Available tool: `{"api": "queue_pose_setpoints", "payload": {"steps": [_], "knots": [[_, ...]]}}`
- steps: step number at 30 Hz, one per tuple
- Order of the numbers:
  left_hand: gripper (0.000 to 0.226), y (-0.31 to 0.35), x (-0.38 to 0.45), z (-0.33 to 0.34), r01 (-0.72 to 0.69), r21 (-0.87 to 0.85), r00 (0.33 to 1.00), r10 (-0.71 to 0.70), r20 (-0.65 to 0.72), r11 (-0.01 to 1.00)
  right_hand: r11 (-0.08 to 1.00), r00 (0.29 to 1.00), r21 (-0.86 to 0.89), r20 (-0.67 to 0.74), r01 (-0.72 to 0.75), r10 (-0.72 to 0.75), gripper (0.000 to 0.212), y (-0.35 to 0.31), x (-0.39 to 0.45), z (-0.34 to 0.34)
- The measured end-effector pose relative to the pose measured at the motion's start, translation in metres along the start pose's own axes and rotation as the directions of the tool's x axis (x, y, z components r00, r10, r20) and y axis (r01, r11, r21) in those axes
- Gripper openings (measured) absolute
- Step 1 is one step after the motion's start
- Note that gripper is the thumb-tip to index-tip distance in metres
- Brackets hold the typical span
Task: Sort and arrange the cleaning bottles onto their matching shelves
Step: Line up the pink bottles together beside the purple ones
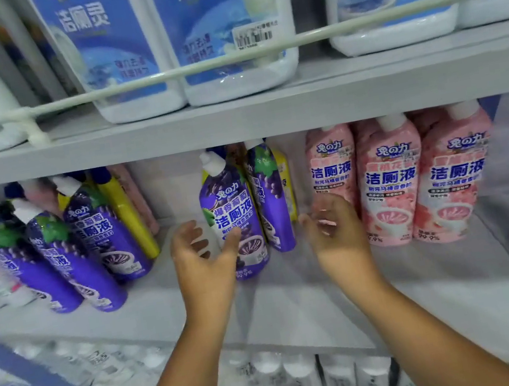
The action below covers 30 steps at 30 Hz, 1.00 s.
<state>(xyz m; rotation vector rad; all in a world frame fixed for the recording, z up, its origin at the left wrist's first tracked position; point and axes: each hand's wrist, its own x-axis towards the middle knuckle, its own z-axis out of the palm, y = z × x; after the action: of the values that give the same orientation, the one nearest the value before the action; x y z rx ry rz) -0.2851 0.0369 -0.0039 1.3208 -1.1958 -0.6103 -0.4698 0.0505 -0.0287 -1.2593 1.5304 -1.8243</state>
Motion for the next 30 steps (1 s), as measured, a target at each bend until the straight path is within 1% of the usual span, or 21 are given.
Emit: {"api": "queue_pose_setpoints", "payload": {"steps": [1, 2, 4, 6, 7, 9, 12, 14, 17, 19, 21, 24, 28, 30], "knots": [[0.063, -0.005, 0.009, -0.001, 0.015, 0.033, 0.998, -0.017, 0.053, 0.999, 1.000, 0.999, -0.019, 0.047, -0.020, 0.021, 0.028, -0.001, 0.008, 0.013], [0.066, -0.011, 0.017, 0.000, 0.021, 0.041, 0.993, -0.026, 0.117, 0.999, 0.998, 0.996, -0.051, 0.080, -0.022, 0.026, 0.028, -0.003, 0.017, 0.025], [0.055, -0.020, 0.029, 0.005, 0.006, 0.060, 0.970, -0.021, 0.242, 0.998, 0.985, 0.991, -0.171, 0.135, 0.035, -0.011, 0.034, -0.002, 0.033, 0.044], [0.045, -0.027, 0.037, 0.008, -0.038, 0.092, 0.954, 0.009, 0.301, 0.995, 0.968, 0.986, -0.239, 0.162, 0.082, -0.043, 0.035, -0.001, 0.043, 0.057], [0.042, -0.031, 0.040, 0.006, -0.058, 0.100, 0.950, 0.024, 0.311, 0.993, 0.959, 0.989, -0.272, 0.141, 0.080, -0.043, 0.036, -0.001, 0.046, 0.062], [0.042, -0.041, 0.048, -0.005, -0.060, 0.077, 0.953, 0.034, 0.302, 0.995, 0.948, 0.994, -0.307, 0.101, 0.078, -0.049, 0.039, -0.004, 0.044, 0.069], [0.042, -0.059, 0.067, -0.031, -0.048, 0.006, 0.969, 0.045, 0.243, 0.999, 0.950, 0.997, -0.303, 0.042, 0.073, -0.063, 0.044, -0.003, 0.039, 0.077], [0.040, -0.065, 0.088, -0.043, -0.021, -0.040, 0.981, 0.028, 0.190, 0.999, 0.953, 0.998, -0.297, 0.016, 0.056, -0.053, 0.045, -0.001, 0.038, 0.078], [0.031, -0.059, 0.131, -0.047, -0.035, 0.030, 0.994, 0.031, 0.107, 0.999, 0.946, 1.000, -0.323, -0.003, -0.015, 0.014, 0.044, -0.001, 0.031, 0.076], [0.033, -0.061, 0.160, -0.038, -0.083, 0.046, 0.992, 0.079, 0.097, 0.995, 0.930, 0.997, -0.359, -0.052, -0.079, 0.065, 0.041, -0.004, 0.023, 0.073], [0.038, -0.070, 0.183, -0.024, -0.110, 0.071, 0.990, 0.103, 0.098, 0.991, 0.935, 0.992, -0.336, -0.079, -0.117, 0.096, 0.043, -0.009, 0.011, 0.069], [0.039, -0.079, 0.200, -0.010, -0.095, 0.144, 0.994, 0.087, 0.064, 0.985, 0.957, 0.985, -0.232, -0.040, -0.174, 0.169, 0.041, -0.022, -0.011, 0.063], [0.045, -0.085, 0.214, -0.008, -0.094, 0.149, 0.987, 0.073, 0.144, 0.984, 0.971, 0.989, -0.207, 0.054, -0.122, 0.135, 0.040, -0.032, -0.033, 0.064], [0.041, -0.086, 0.207, -0.014, -0.137, 0.148, 0.980, 0.112, 0.164, 0.980, 0.972, 0.984, -0.207, 0.113, -0.115, 0.140, 0.040, -0.032, -0.037, 0.075]]}}
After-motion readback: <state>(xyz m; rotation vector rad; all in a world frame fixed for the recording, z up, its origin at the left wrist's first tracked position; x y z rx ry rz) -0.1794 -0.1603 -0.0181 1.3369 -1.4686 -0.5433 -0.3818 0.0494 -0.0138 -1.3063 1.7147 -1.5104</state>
